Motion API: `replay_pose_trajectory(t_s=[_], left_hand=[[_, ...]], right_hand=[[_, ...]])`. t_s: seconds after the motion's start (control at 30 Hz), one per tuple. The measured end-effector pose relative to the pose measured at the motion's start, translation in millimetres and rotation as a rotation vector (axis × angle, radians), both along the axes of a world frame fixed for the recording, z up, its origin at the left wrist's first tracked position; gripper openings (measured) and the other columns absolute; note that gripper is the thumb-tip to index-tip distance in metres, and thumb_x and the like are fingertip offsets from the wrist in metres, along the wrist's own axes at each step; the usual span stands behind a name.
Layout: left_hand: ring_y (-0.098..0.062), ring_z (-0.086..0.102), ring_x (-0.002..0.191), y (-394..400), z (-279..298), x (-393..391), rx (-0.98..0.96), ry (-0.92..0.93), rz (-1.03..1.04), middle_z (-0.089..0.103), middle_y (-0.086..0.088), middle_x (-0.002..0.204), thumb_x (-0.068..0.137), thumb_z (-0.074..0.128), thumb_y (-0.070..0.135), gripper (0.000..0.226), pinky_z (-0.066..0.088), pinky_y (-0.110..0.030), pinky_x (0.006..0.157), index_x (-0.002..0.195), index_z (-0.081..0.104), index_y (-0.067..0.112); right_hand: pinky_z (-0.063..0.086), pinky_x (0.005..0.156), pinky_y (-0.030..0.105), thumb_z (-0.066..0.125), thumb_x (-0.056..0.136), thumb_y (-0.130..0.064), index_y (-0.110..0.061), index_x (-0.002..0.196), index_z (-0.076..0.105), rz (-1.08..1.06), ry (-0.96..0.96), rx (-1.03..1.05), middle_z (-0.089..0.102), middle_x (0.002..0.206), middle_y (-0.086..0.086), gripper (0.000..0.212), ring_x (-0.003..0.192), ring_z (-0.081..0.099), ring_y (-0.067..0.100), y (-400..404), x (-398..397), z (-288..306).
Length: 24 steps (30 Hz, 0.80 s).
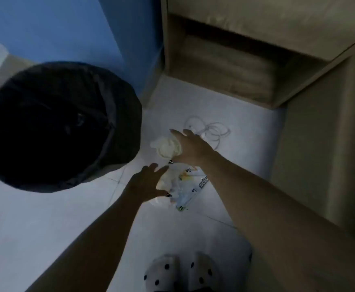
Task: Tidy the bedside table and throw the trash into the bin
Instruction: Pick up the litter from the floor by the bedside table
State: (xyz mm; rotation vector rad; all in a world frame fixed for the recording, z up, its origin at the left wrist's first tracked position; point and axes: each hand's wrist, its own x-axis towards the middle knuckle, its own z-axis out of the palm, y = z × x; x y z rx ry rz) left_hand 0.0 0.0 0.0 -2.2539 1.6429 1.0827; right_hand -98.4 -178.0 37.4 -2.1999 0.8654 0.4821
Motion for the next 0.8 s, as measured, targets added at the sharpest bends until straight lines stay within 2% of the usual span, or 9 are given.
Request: replay_pose_trajectory(t_s=[0.1,0.17,0.23,0.3,0.37,0.4,0.53,0.63,0.8], left_hand=[[-0.030,0.057,0.105,5,-41,-3,-0.075,-0.055,-0.073,0.044,-0.013,0.135,0.051,0.067,0.081,0.111,0.058,-0.040,0.078,0.142,0.031,0.027],[-0.031,0.056,0.104,7,-59,-5,-0.079,-0.055,-0.073,0.042,-0.016,0.134,0.052,0.074,0.071,0.108,0.058,-0.042,0.077,0.139,0.033,0.024],[-0.031,0.052,0.111,5,-60,-11,-0.064,-0.012,-0.040,0.038,-0.014,0.135,0.070,0.078,0.042,0.081,0.055,-0.042,0.086,0.137,0.039,0.018],[-0.036,0.052,0.114,-4,-50,-12,-0.017,0.018,0.027,0.044,-0.007,0.122,0.091,0.059,0.019,0.043,0.050,-0.044,0.093,0.131,0.047,0.013],[-0.041,0.051,0.116,-4,-42,-8,-0.027,0.000,-0.028,0.049,-0.005,0.106,0.097,0.044,0.012,0.030,0.045,-0.047,0.097,0.125,0.052,0.007],[-0.041,0.053,0.112,-4,-32,-6,-0.029,0.009,-0.013,0.052,-0.010,0.109,0.096,0.045,0.008,0.028,0.046,-0.047,0.095,0.122,0.054,0.005],[-0.037,0.062,0.081,-6,38,-5,-0.100,0.115,0.060,0.057,-0.022,0.102,0.080,0.054,-0.002,0.024,0.056,-0.045,0.072,0.102,0.063,0.002],[-0.035,0.058,0.097,-32,126,-3,-0.150,0.066,0.006,0.051,-0.018,0.113,0.084,0.050,-0.001,0.031,0.050,-0.044,0.087,0.114,0.059,0.004],[-0.029,0.058,0.104,-74,277,7,-0.107,-0.004,-0.004,0.051,-0.012,0.115,0.084,0.046,-0.007,0.036,0.048,-0.036,0.090,0.116,0.056,0.007]], right_hand=[[0.038,0.106,0.051,0.077,0.076,-0.037,-0.035,0.153,0.010,0.069,-0.010,-0.041,0.016,0.159,0.016,0.102,0.137,0.033,0.042,8,6,-32],[0.044,0.100,0.052,0.078,0.073,-0.033,-0.031,0.150,0.018,0.055,-0.084,-0.070,0.027,0.153,0.016,0.098,0.130,0.043,0.040,9,9,-48],[0.050,0.091,0.049,0.080,0.070,-0.028,-0.023,0.143,0.030,0.041,-0.156,-0.070,0.043,0.137,0.014,0.088,0.117,0.053,0.036,7,12,-53],[0.053,0.083,0.045,0.080,0.070,-0.023,-0.017,0.137,0.035,0.042,-0.186,-0.083,0.050,0.123,0.014,0.081,0.107,0.058,0.033,3,12,-45],[0.053,0.080,0.042,0.079,0.071,-0.021,-0.015,0.135,0.037,0.017,-0.199,-0.089,0.051,0.119,0.014,0.077,0.105,0.059,0.033,0,9,-30],[0.053,0.080,0.041,0.079,0.071,-0.020,-0.015,0.134,0.037,0.005,-0.199,-0.086,0.051,0.119,0.014,0.077,0.105,0.059,0.033,-1,6,-18],[0.052,0.078,0.041,0.078,0.070,-0.019,-0.017,0.132,0.037,-0.057,-0.154,-0.084,0.051,0.118,0.013,0.075,0.104,0.060,0.034,-14,-14,55],[0.053,0.079,0.042,0.078,0.070,-0.021,-0.021,0.131,0.036,-0.112,-0.107,-0.114,0.051,0.118,0.011,0.074,0.102,0.061,0.034,-30,-29,137],[0.052,0.082,0.040,0.078,0.072,-0.026,-0.022,0.131,0.035,-0.252,-0.067,-0.152,0.051,0.120,0.010,0.074,0.104,0.060,0.033,-57,-58,277]])
